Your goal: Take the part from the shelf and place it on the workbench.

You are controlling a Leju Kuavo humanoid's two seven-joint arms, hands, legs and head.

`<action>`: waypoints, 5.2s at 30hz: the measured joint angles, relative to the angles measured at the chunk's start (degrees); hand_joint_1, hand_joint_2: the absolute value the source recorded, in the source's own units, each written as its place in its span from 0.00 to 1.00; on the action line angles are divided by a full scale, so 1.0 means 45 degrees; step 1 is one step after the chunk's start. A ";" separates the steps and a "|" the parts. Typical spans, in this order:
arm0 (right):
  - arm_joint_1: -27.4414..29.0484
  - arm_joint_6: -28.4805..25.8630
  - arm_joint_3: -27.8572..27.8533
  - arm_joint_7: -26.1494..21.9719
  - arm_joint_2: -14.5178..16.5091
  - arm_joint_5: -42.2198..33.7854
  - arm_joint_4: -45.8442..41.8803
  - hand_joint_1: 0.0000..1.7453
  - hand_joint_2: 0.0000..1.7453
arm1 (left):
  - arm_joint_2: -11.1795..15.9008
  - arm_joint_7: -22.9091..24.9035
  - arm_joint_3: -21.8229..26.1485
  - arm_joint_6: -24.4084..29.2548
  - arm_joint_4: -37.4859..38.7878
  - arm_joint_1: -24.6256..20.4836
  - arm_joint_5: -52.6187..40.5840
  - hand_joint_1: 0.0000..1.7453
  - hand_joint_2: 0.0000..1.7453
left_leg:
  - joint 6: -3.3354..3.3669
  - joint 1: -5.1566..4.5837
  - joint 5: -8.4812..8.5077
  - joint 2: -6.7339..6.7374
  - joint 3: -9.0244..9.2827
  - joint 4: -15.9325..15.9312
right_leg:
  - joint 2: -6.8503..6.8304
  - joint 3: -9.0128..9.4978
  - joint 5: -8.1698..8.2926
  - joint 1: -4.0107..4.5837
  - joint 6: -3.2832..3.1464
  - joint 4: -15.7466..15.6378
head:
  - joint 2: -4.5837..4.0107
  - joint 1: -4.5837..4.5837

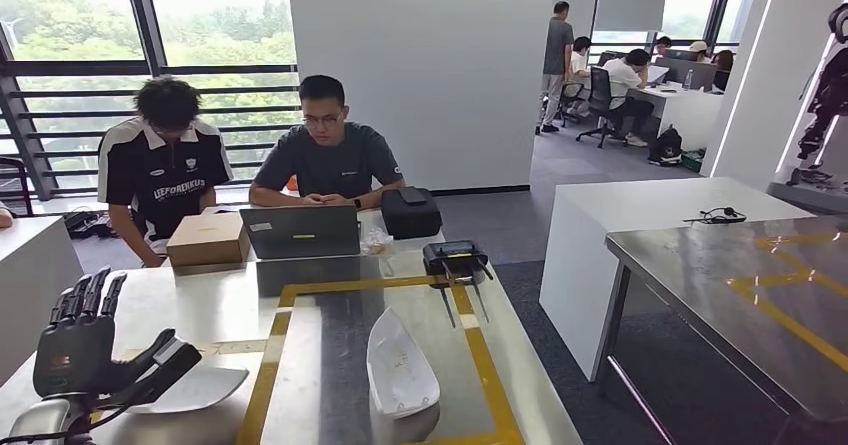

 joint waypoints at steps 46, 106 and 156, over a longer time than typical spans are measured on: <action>-0.0107 -0.0099 -0.0268 -0.0091 0.0041 -0.0001 -0.0019 0.00 0.00 | -0.0885 -0.0106 -0.0472 -0.0039 -0.0573 -0.0794 -0.0584 0.00 0.00 | -0.0738 -0.0005 -0.1384 -0.0125 -0.1402 0.2537 | -0.0140 0.1653 0.2070 0.0168 -0.0973 -0.3550 | 0.0000 0.0052; -0.0185 -0.0160 -0.0268 0.0007 0.0058 0.0520 -0.0015 0.00 0.00 | -0.0354 -0.0442 -0.0761 -0.0731 -0.1252 -0.0725 0.0419 0.00 0.00 | -0.0847 0.0230 0.1077 0.0012 -0.0891 -0.0111 | 0.0024 0.2276 0.0727 -0.0130 -0.0499 -0.2839 | -0.0001 0.0028; 0.0419 -0.0202 0.2006 0.0009 -0.0076 -0.3038 -0.0253 0.00 1.00 | -0.0943 0.0496 -0.0920 -0.1976 -0.0861 0.2053 0.3924 0.00 1.00 | -0.0278 -0.0172 -0.0123 -0.0021 0.0334 -0.0047 | -0.0097 0.1364 0.2047 0.0048 -0.0377 -0.3159 | -0.0005 0.0010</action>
